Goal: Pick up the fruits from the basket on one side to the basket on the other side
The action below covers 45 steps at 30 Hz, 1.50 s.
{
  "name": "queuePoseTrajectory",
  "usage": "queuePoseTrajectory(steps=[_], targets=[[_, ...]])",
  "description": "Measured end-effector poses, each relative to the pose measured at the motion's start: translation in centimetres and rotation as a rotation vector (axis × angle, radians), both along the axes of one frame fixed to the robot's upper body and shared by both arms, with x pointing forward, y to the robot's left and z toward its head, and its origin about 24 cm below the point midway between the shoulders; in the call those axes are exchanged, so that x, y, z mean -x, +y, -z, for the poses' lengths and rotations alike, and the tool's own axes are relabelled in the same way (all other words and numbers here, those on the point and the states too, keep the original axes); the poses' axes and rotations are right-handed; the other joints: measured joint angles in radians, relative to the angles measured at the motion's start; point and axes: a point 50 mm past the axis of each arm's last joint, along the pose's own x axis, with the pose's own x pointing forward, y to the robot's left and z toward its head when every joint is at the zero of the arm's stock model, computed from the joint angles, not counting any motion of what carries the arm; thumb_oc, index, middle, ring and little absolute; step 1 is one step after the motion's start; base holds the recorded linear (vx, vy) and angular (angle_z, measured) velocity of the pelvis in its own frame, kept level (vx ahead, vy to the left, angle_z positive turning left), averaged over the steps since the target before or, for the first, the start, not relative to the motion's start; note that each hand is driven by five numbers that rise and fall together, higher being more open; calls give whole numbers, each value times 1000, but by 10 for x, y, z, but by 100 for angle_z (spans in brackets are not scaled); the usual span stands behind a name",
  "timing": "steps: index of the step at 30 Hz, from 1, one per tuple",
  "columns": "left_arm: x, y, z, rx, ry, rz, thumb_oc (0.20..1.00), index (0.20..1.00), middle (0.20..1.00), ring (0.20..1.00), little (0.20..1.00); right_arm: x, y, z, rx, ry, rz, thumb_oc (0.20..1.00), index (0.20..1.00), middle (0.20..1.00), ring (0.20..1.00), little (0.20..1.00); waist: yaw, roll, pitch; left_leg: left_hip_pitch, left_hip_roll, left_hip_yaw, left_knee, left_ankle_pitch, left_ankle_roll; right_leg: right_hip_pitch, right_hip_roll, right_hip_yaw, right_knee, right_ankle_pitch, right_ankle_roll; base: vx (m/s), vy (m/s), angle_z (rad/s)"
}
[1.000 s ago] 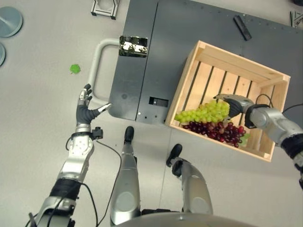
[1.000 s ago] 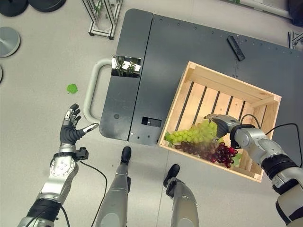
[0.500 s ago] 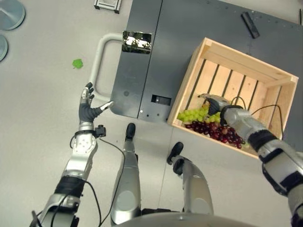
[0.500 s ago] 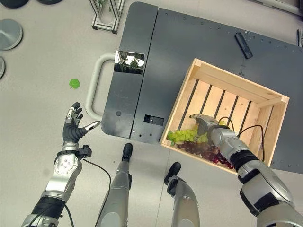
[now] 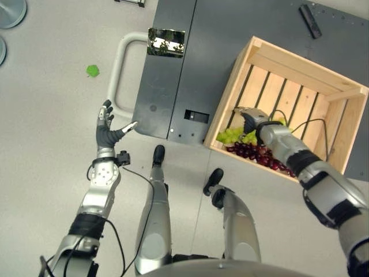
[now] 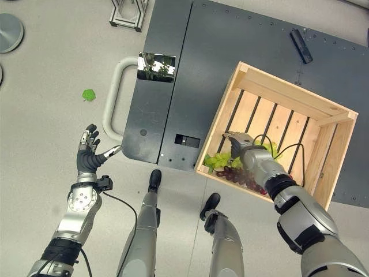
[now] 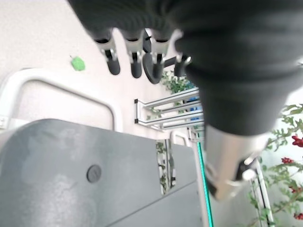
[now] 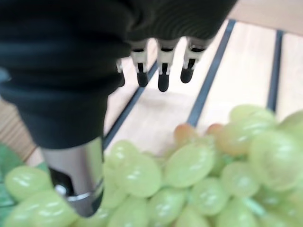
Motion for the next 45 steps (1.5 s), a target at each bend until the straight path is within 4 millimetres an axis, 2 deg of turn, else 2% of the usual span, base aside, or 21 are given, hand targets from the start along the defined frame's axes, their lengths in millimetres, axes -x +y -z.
queuePoseTrajectory(steps=[9,18,32,37,40,45], targets=[[2,1,2,-11,15,18,1000,1000,1000,1000,1000,11,-32,-4,254,134,-20,1000,1000,1000,1000,1000,1,-2,1,-22,2,-8,-1,8,-2,-22,2,-2,15,-7,-5,2,-5,3],[0,0,2,-27,30,49,1000,1000,1000,1000,1000,21,-38,-16,340,216,-92,1000,1000,1000,1000,1000,-8,-3,1,-26,1,-11,-1,10,-3,-26,2,-1,15,-7,-5,0,0,0],[1,0,3,-32,35,59,1000,1000,1000,1000,1000,21,-33,-12,312,229,-103,1000,1000,1000,1000,1000,-11,-3,1,-35,-5,-13,-2,17,10,-50,-10,3,46,-14,-8,1,0,1],[2,0,5,-31,42,55,1000,1000,1000,1000,1000,12,-21,-13,192,127,-74,1000,1000,1000,1000,1000,-14,-4,1,-48,-2,-15,-2,19,8,-66,-8,4,57,-16,-12,0,0,0],[2,0,4,-30,37,50,1000,1000,1000,1000,1000,9,-13,-4,134,104,-60,1000,1000,1000,1000,1000,-17,-4,1,-48,-2,-15,-2,19,8,-66,-8,4,56,-16,-13,0,0,0],[0,0,1,-27,28,40,1000,1000,1000,1000,1000,4,-7,-6,107,77,-44,1000,1000,1000,1000,1000,-21,-4,1,-48,-3,-14,-2,19,8,-68,-8,6,57,-16,-13,0,0,0]])
